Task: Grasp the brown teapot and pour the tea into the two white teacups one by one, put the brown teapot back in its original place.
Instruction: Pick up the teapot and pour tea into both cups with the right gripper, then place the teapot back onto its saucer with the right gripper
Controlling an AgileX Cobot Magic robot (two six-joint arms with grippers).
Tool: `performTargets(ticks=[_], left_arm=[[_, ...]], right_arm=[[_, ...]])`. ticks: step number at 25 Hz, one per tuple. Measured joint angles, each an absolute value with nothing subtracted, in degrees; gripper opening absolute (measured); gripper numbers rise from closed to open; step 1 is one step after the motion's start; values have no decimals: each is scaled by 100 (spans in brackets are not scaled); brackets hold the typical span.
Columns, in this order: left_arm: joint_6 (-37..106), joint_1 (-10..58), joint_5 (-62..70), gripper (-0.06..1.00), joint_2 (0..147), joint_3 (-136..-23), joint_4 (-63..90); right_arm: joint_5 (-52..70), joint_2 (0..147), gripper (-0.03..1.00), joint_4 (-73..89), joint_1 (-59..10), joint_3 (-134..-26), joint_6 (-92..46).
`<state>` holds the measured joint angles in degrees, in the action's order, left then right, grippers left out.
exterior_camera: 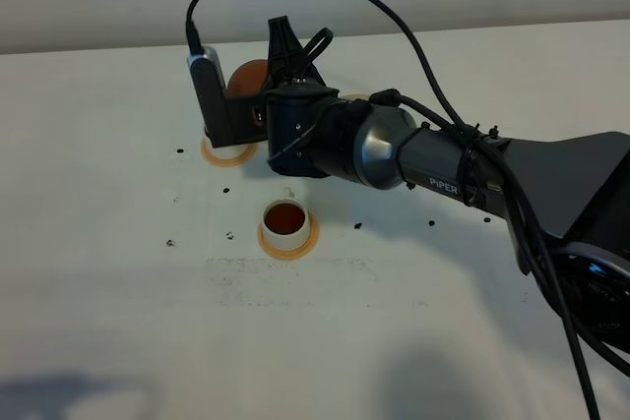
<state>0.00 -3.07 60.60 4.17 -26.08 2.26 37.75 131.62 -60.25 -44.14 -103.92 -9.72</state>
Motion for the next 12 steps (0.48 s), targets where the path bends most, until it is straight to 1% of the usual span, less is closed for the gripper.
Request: performTargets(ticks=[7,12], left_arm=[[0,-307,6060,55,417,-2608,226],[0,-307,6060,55,417,-2604,226]], right_arm=[[4396,13097,11,-4191,-4224,-11325,-897],[4656,13090,11,-2592,-3958,-11570,-965]])
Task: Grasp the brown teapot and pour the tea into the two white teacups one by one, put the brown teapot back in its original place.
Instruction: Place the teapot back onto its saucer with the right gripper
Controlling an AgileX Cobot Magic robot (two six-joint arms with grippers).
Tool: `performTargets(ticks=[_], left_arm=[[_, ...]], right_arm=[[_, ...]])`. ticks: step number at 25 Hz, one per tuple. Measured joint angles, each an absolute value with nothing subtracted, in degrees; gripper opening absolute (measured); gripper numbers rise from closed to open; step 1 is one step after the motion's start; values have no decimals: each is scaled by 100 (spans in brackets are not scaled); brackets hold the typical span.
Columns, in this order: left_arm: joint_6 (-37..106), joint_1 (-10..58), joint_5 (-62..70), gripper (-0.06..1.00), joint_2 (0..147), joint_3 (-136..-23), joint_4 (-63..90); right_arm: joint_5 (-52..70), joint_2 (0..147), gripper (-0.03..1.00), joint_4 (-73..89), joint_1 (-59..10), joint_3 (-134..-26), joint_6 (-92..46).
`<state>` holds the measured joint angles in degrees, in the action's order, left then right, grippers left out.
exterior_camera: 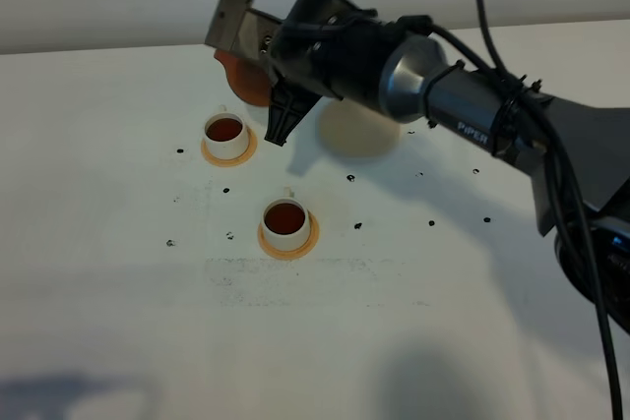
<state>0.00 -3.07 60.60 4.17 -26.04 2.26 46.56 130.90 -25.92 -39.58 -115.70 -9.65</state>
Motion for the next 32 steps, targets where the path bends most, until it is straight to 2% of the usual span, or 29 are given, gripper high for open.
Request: performTargets(ticks=[4,9,32], left_arm=[[0,-307,6060,55,417,-2604,226],[0,-307,6060,55,417,-2604,226],[0,-307,6060,55,417,-2604,226]], right_arm=[[4717,13090,11,-1662,-3785,-11570,-984],[4712,13090,11,-1234,-3610,-11570,-984],[4145,13825,11,-921,-3293,-11581,-952]])
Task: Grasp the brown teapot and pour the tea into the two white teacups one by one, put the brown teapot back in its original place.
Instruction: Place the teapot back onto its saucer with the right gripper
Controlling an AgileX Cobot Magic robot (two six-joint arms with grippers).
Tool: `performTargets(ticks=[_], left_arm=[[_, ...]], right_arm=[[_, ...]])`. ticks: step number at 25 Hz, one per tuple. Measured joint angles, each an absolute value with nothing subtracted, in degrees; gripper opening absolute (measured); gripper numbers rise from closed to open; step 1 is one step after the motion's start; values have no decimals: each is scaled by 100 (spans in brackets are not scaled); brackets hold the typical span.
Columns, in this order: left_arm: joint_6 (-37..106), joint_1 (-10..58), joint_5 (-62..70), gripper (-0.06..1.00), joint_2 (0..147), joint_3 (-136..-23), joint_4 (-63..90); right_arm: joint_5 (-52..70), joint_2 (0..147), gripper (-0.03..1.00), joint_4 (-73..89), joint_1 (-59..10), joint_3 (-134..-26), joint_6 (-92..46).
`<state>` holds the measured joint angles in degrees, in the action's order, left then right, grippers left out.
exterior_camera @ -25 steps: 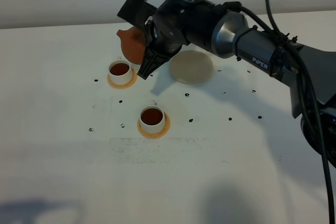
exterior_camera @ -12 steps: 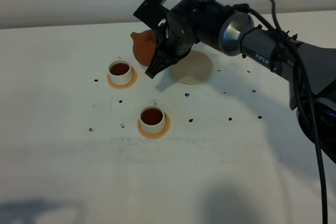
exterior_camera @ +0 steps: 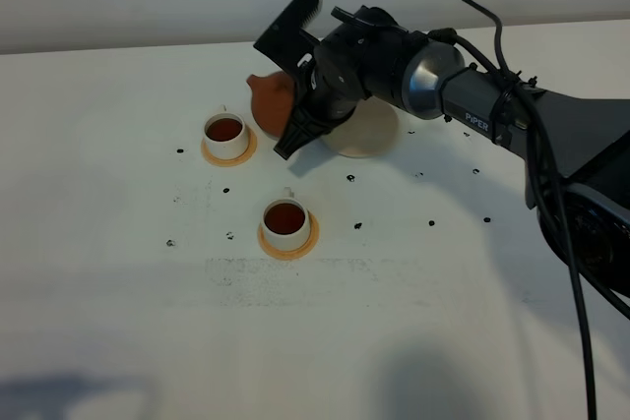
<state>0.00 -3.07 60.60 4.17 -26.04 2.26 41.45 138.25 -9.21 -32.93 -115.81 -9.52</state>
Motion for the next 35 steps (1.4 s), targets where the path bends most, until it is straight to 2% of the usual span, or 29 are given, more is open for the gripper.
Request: performTargets(ticks=[10,19,35], left_arm=[[0,-307,6060,55,417,-2604,226],[0,-307,6060,55,417,-2604,226],[0,-307,6060,55,417,-2604,226]], right_arm=[[4548,13880,11,-848,-3261,-12067,-951],[4711,13282,11,-597,-3214,-12109,-854],[3770,12476,11,0,-2824,-10139,-650]])
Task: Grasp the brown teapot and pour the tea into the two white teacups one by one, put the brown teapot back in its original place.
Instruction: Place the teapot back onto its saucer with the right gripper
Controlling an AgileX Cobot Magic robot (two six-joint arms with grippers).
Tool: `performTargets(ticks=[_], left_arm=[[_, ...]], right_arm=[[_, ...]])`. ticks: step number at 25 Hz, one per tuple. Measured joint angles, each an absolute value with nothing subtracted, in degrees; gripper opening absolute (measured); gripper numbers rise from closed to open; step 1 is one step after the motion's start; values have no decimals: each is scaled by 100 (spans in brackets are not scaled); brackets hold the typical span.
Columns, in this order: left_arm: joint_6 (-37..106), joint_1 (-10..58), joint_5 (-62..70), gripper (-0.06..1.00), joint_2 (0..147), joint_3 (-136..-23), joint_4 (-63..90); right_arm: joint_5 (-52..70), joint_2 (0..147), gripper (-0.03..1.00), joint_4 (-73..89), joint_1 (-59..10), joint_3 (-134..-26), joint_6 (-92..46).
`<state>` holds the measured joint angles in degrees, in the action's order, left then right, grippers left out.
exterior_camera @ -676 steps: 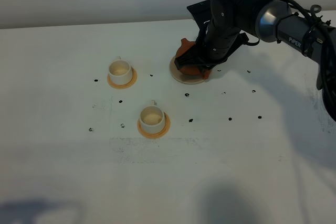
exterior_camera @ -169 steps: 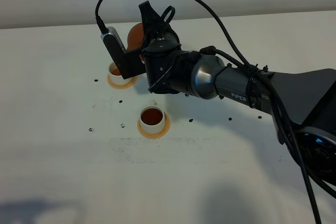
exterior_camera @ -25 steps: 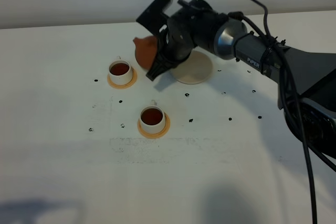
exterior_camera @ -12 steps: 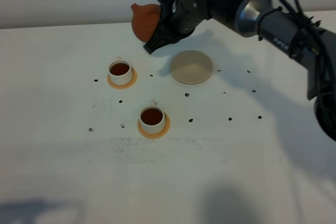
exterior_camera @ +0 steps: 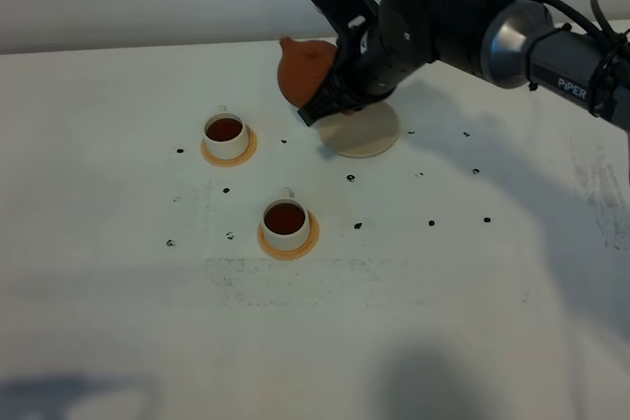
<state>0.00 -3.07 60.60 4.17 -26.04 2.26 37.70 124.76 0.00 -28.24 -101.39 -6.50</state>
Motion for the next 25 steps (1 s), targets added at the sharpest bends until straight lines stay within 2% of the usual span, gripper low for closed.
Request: performTargets(ticks=[13,25], left_arm=[[0,-307,6060,55,417,-2604,226],[0,-307,6060,55,417,-2604,226]], right_arm=[[3534,12472,11,0,-2511,-9609,-441],[3412,12589,11,86,-2505,-9578,-385]])
